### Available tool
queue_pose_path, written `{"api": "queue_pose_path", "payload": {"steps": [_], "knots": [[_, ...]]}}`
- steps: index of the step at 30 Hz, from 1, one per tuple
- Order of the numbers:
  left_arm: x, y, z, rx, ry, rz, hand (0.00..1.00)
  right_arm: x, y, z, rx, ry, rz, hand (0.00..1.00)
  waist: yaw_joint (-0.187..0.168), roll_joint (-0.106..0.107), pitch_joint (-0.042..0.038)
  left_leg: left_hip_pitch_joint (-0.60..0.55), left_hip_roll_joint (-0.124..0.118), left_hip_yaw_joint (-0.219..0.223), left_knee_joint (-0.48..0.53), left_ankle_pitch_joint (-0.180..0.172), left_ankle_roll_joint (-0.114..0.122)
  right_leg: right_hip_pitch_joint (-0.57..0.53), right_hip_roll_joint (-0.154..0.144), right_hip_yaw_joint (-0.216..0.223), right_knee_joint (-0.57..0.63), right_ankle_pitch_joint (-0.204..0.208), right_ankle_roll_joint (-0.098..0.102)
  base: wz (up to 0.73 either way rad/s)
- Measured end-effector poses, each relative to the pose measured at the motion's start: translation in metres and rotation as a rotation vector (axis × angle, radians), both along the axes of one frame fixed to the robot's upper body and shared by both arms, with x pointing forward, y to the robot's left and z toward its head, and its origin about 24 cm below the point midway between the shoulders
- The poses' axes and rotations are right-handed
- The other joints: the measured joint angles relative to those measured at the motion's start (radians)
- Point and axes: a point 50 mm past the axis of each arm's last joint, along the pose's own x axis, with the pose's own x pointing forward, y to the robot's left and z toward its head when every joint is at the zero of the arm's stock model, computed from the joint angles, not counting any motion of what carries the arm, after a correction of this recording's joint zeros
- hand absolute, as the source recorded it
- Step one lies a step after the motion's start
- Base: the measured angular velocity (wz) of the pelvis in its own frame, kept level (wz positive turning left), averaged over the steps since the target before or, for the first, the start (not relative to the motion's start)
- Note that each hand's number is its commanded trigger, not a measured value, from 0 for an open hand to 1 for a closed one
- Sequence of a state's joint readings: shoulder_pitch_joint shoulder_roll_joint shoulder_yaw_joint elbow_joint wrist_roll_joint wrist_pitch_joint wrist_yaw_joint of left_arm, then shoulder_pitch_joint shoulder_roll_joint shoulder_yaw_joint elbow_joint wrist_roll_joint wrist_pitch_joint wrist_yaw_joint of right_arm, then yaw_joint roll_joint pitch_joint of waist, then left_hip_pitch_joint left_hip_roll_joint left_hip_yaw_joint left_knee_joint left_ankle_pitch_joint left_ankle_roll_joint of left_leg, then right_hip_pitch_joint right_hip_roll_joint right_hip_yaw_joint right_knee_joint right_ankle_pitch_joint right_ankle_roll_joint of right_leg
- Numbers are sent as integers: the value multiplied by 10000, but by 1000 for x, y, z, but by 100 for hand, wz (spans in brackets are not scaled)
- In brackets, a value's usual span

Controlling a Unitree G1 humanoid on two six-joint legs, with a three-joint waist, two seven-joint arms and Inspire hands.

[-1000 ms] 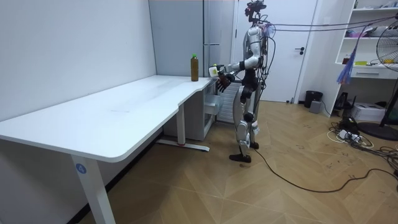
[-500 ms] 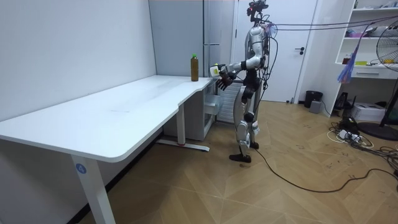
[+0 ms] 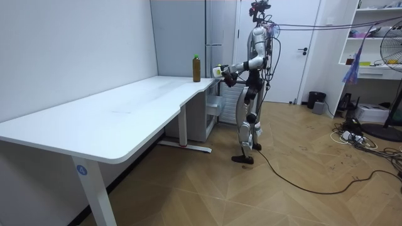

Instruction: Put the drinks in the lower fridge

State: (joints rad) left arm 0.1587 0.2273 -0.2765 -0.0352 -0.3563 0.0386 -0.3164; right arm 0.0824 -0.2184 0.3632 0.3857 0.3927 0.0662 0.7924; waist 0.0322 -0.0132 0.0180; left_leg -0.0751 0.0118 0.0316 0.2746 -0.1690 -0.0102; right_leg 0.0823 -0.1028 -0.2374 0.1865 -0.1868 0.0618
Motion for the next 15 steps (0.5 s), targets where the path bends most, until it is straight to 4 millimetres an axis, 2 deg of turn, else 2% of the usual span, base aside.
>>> {"api": "queue_pose_path", "payload": {"steps": [12, 13, 15], "knots": [[-1, -3, 0, -423, 2, 26, 100, -7, 3, -1, 788, 484, -388, 100, 10, 36, 22, 13, 15, 7, -2, 0, 0, 8, -4, -101, 2, 0, 0, 0], [-1, -3, 0, -411, 3, 19, 92, -9, 4, -1, 964, 583, -472, 100, 5, 34, 23, 10, 15, 7, -3, 0, 0, 3, -5, -101, 2, 0, 0, 0], [-1, -3, 0, -409, -36, 14, 0, -10, 4, -2, 1071, 666, -529, 100, 8, 32, 24, 11, 14, 10, -6, 0, 0, 1, -5, -102, 3, 0, 0, 0]]}}
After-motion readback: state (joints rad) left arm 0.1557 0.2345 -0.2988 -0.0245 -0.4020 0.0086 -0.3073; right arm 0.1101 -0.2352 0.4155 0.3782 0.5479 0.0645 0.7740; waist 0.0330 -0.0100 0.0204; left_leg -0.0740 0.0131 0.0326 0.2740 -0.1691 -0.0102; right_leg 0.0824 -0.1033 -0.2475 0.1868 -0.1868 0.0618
